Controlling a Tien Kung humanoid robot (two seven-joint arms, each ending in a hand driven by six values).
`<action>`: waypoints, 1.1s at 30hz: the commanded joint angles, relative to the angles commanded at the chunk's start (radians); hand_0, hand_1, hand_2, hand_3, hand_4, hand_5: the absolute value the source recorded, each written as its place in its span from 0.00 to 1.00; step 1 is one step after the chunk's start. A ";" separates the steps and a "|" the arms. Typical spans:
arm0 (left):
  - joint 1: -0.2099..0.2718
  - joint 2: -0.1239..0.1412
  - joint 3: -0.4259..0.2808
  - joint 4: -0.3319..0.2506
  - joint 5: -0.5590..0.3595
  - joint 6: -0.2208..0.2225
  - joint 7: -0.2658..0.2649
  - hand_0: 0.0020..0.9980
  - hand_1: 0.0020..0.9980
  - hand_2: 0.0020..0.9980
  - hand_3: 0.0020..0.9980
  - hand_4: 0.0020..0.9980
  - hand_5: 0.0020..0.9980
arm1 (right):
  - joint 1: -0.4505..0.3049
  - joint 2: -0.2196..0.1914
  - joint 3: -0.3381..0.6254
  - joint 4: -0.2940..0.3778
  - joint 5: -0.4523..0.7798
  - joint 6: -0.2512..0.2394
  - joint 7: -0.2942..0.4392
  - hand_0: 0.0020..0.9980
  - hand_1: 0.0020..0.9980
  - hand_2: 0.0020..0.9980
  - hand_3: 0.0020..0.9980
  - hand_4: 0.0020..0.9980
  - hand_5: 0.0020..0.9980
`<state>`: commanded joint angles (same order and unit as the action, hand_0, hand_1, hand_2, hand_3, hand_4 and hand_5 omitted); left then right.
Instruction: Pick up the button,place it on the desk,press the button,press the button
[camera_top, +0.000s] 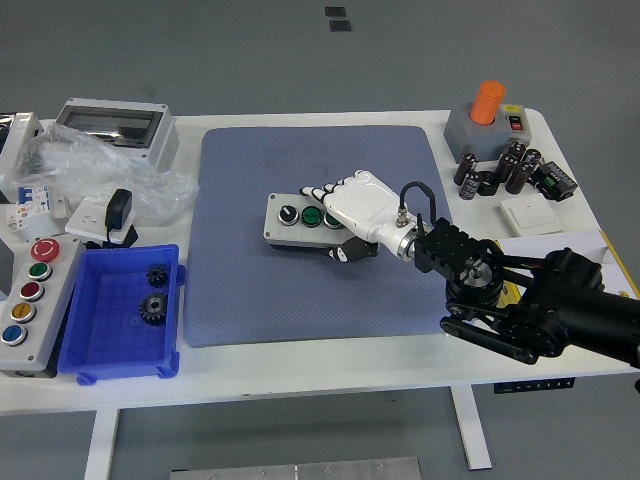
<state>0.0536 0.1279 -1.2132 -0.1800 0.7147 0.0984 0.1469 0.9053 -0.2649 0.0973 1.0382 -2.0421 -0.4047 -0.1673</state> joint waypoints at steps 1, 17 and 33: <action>0.000 0.000 0.000 0.000 0.000 0.000 0.000 0.63 0.62 0.57 0.62 0.65 0.33 | 0.000 0.001 -0.001 -0.002 0.001 -0.001 0.000 0.38 0.54 0.46 0.51 0.24 0.00; 0.002 0.000 -0.004 0.000 0.003 0.000 0.005 0.63 0.62 0.57 0.62 0.65 0.33 | 0.004 0.010 -0.003 -0.015 0.006 0.039 0.006 0.54 0.62 0.57 0.53 0.20 0.00; 0.002 0.000 -0.023 0.000 0.028 -0.002 0.007 0.63 0.62 0.57 0.62 0.65 0.33 | 0.013 0.007 0.023 -0.020 0.021 0.099 0.006 0.72 0.73 0.81 0.73 0.43 0.00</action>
<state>0.0552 0.1275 -1.2367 -0.1800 0.7427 0.0963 0.1542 0.9179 -0.2577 0.1205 1.0181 -2.0210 -0.3061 -0.1614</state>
